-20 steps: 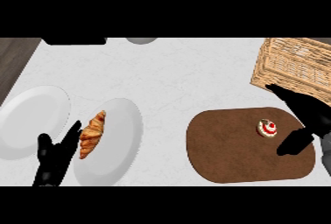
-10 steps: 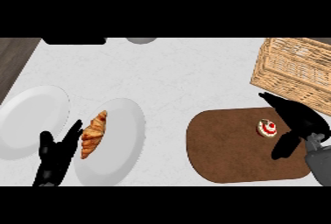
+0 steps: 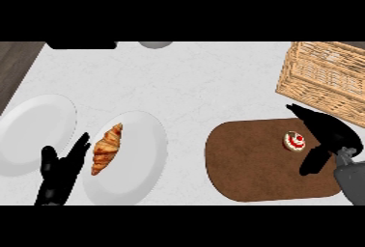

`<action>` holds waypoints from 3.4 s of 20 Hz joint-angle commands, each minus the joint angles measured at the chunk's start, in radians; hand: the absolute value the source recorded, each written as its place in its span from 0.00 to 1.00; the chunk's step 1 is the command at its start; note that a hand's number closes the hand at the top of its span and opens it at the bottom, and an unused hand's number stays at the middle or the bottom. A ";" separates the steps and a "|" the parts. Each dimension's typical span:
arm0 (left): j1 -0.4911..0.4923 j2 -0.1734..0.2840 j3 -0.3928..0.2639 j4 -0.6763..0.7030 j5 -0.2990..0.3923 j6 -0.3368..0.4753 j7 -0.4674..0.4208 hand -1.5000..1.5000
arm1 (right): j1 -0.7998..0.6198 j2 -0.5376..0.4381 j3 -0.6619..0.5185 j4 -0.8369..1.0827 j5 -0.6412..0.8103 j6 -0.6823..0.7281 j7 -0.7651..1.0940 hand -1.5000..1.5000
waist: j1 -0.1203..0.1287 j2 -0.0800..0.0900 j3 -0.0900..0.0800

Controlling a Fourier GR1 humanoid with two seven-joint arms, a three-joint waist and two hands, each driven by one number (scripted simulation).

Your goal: Pick the cupcake from the cutting board and place it in the basket

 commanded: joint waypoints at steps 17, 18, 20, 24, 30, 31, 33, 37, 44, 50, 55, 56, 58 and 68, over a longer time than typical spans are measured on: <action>0.046 -0.032 0.031 -0.008 -0.040 -0.035 0.050 0.50 | -0.011 0.057 0.039 0.110 0.254 -0.124 -0.180 1.00 | -0.002 0.005 -0.009; -0.008 -0.051 0.039 0.068 -0.045 -0.025 0.035 0.50 | -0.001 0.040 0.036 0.154 0.270 -0.163 -0.230 1.00 | -0.005 0.007 -0.009; 0.006 -0.057 0.030 0.030 -0.056 -0.027 0.047 0.50 | -0.061 0.058 0.007 0.175 0.282 -0.163 -0.224 1.00 | 0.000 0.007 -0.009; -0.005 -0.048 0.030 0.071 -0.057 -0.043 0.016 0.50 | -0.189 0.351 0.065 0.229 0.381 -0.208 0.202 1.00 | 0.020 0.014 -0.011; 0.019 -0.076 0.008 0.054 -0.075 -0.029 0.004 0.50 | -0.376 0.533 0.002 0.341 0.477 -0.387 0.465 1.00 | 0.024 0.013 -0.010; 0.006 -0.049 0.030 0.051 -0.048 -0.059 0.014 0.50 | -0.379 0.546 -0.042 0.308 0.433 -0.466 0.454 1.00 | 0.025 0.014 -0.009; 0.019 -0.054 0.030 0.029 -0.051 -0.045 0.014 0.50 | -0.394 0.548 -0.118 0.181 0.326 -0.610 0.434 1.00 | 0.024 0.008 -0.005; -0.007 -0.054 0.044 0.049 -0.047 -0.041 0.030 0.50 | -0.479 0.551 -0.160 0.089 0.359 -0.790 0.417 1.00 | 0.003 0.008 -0.009; 0.036 -0.047 0.058 0.032 -0.044 -0.053 0.027 0.50 | -0.587 0.480 -0.226 -0.060 0.446 -0.676 0.606 1.00 | -0.007 0.002 -0.010; 0.027 -0.067 0.043 0.011 -0.076 -0.025 0.042 0.50 | -0.766 0.333 -0.372 0.019 0.448 -0.604 0.644 1.00 | 0.004 0.007 -0.010; 0.027 -0.070 0.040 -0.031 -0.076 -0.022 0.110 0.50 | -0.749 0.234 -0.437 0.047 0.388 -0.564 0.588 1.00 | 0.000 0.006 -0.009; 0.030 -0.080 0.051 0.063 -0.074 -0.047 -0.002 0.50 | -0.789 0.183 -0.493 0.089 0.346 -0.558 0.563 1.00 | 0.000 0.009 -0.010; 0.057 -0.031 0.087 0.018 -0.041 -0.096 0.001 0.50 | -0.788 0.158 -0.504 0.141 0.334 -0.548 0.548 1.00 | 0.007 0.008 -0.010; 0.001 -0.086 0.054 0.046 -0.089 -0.053 0.053 0.50 | -0.766 0.061 -0.556 0.423 0.287 -0.650 0.321 1.00 | 0.013 0.014 -0.009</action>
